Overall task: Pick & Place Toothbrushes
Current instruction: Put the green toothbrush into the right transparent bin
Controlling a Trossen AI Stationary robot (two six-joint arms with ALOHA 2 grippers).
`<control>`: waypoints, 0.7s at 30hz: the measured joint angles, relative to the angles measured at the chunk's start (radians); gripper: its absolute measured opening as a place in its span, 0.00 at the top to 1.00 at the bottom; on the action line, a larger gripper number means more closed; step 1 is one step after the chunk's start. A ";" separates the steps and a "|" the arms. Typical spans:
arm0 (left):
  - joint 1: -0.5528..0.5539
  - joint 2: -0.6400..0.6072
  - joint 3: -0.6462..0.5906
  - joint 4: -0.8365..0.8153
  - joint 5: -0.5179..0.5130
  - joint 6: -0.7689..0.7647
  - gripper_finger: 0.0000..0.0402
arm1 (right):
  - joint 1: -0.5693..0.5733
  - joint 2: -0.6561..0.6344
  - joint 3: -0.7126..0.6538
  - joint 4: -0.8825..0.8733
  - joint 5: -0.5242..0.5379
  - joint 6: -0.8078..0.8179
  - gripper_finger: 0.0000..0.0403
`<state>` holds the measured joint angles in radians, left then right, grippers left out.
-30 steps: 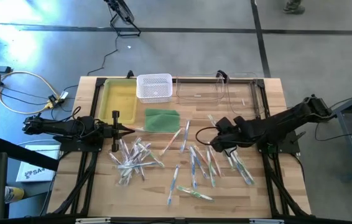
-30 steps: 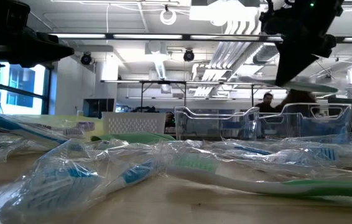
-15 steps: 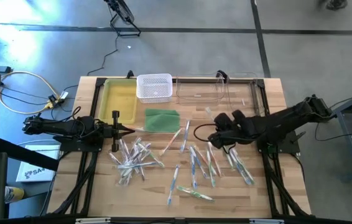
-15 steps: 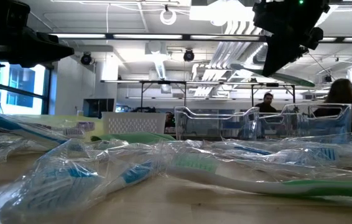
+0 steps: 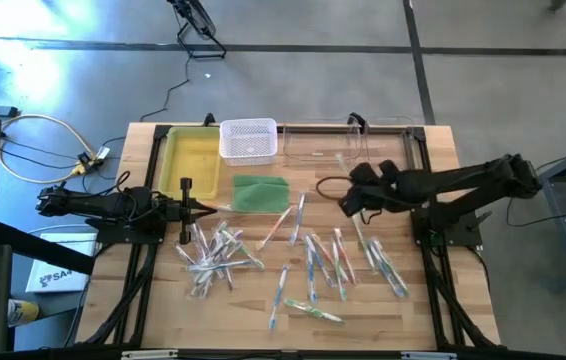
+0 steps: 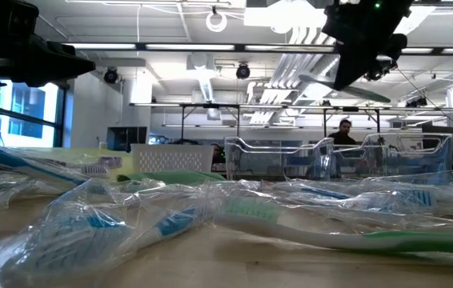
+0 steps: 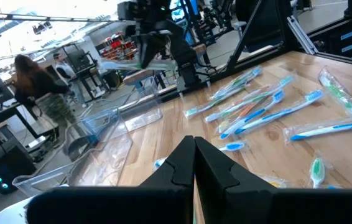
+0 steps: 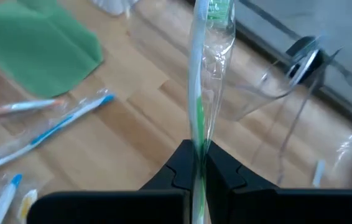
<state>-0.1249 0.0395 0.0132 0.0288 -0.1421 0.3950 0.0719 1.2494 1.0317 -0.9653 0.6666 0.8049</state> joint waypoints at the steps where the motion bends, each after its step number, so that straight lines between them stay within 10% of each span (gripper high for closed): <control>1: 0.000 0.000 0.000 0.000 0.000 0.000 0.99 | -0.016 -0.016 0.000 0.000 0.004 -0.014 0.98; 21: 0.000 0.000 0.000 0.000 0.000 0.000 0.99 | -0.458 -0.079 0.000 0.001 0.064 -0.245 0.98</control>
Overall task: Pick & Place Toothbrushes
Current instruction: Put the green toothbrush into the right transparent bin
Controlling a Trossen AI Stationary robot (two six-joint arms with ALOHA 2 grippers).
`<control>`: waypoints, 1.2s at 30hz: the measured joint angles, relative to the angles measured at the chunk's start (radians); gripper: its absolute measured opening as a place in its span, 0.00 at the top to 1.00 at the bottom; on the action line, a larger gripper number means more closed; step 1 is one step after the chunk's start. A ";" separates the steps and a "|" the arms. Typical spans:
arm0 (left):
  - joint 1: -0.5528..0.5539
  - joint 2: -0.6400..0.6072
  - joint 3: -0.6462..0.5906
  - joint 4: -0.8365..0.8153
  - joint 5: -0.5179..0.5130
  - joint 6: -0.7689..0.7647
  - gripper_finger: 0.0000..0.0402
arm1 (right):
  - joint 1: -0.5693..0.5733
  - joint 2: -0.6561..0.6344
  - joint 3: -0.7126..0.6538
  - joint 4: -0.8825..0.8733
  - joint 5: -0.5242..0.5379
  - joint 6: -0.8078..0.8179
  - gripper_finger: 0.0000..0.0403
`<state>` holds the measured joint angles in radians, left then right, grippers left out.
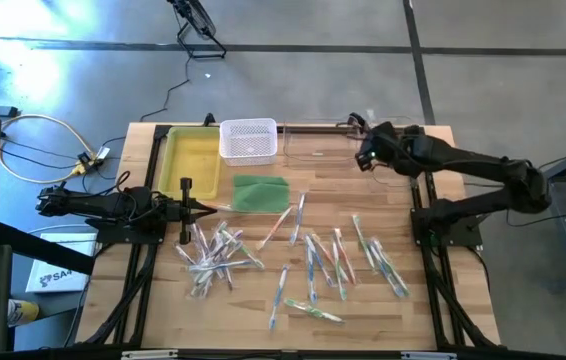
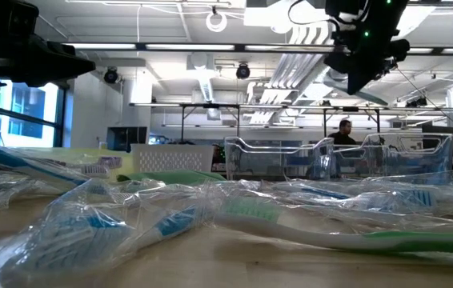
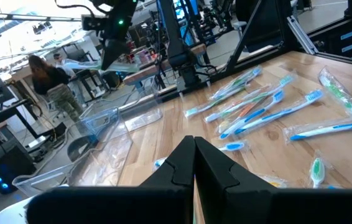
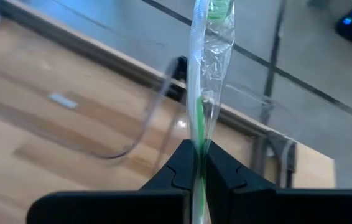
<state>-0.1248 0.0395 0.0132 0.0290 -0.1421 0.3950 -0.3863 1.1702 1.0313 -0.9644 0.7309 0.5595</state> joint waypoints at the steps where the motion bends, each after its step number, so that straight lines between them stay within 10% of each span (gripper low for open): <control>1: 0.000 0.000 0.000 0.000 0.000 0.000 0.99 | -0.017 0.000 0.000 -0.001 0.000 -0.014 0.98; 36: 0.000 0.000 0.000 0.000 0.000 0.000 0.99 | -0.252 0.006 -0.288 0.215 -0.134 -0.093 0.98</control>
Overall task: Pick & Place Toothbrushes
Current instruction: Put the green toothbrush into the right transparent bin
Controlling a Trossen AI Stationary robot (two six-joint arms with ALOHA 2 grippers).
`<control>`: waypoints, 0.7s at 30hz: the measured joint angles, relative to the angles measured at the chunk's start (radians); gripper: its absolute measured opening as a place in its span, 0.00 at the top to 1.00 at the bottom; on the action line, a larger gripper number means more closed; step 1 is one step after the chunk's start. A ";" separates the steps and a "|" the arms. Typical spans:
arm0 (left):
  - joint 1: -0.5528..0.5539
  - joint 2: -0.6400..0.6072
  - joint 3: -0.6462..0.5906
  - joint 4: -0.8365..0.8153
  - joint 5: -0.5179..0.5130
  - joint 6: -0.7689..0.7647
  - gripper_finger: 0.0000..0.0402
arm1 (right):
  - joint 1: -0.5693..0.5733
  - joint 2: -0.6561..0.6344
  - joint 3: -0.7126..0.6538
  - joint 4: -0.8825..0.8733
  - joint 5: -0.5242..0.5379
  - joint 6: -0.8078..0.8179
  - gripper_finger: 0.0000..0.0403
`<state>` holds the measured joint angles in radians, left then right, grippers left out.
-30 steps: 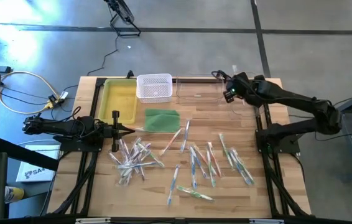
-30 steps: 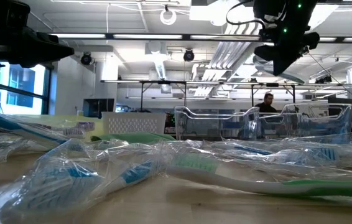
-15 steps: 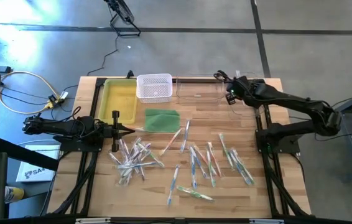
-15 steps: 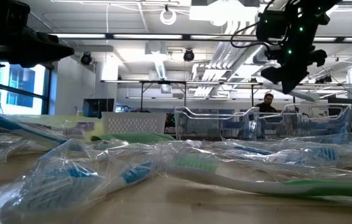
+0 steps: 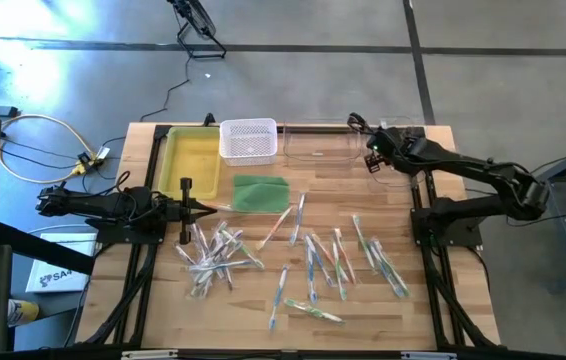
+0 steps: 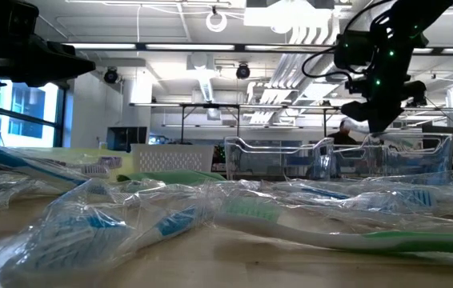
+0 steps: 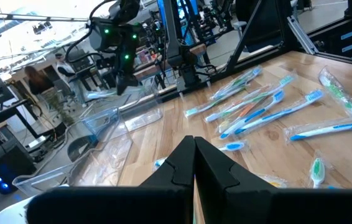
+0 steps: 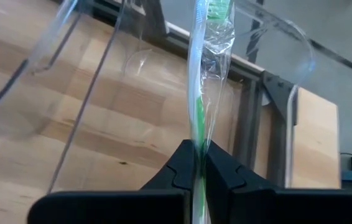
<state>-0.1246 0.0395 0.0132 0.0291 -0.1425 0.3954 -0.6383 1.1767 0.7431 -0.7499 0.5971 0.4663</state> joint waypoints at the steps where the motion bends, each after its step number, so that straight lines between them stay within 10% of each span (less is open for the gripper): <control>1: 0.000 0.000 0.000 0.000 0.000 0.000 0.99 | 0.000 0.000 -0.002 0.000 -0.002 0.000 0.98; 21: 0.000 0.000 0.000 0.000 0.000 0.000 0.99 | -0.012 0.099 -0.006 0.001 -0.020 0.000 0.98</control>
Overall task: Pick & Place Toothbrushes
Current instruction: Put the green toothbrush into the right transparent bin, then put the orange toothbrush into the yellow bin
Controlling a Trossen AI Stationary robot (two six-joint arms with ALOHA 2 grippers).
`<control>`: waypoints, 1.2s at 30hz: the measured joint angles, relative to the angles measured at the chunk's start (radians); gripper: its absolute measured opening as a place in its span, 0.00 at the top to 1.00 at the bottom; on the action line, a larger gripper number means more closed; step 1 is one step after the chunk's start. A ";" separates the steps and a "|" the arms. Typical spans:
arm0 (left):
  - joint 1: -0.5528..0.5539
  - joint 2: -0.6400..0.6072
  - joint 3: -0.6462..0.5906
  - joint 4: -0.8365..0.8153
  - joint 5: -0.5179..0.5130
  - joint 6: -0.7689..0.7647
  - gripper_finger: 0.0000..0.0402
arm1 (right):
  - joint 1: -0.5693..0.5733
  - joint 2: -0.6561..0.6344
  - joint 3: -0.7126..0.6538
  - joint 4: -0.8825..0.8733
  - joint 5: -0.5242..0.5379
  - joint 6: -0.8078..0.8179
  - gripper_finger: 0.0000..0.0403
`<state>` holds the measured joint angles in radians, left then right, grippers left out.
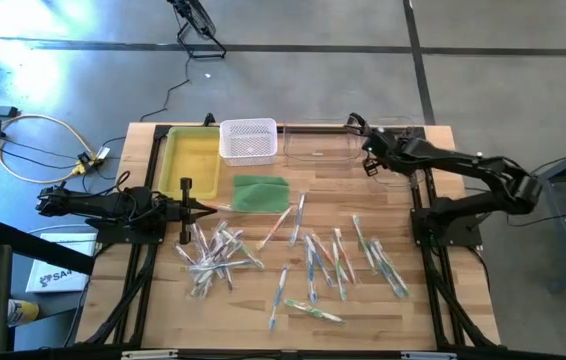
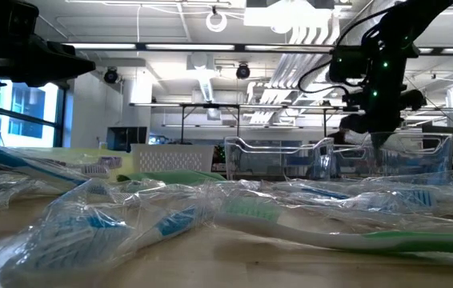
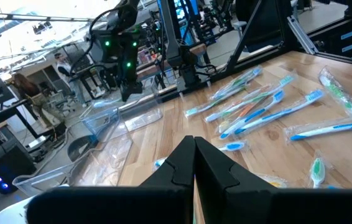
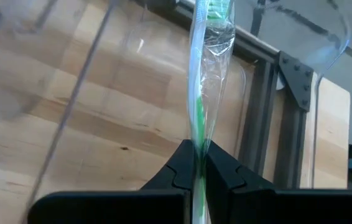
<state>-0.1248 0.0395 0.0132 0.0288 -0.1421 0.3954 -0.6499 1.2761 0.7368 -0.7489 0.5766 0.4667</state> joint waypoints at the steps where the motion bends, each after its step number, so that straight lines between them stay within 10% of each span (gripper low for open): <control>1: 0.000 0.000 0.000 0.000 0.000 0.000 0.99 | -0.002 0.011 0.000 0.003 0.000 0.000 0.98; 36: 0.000 0.000 0.000 0.000 0.000 0.000 0.99 | -0.006 0.018 0.001 0.028 -0.090 -0.054 0.77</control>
<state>-0.1246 0.0397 0.0132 0.0288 -0.1423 0.3954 -0.6557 1.2946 0.7376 -0.7208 0.4870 0.4129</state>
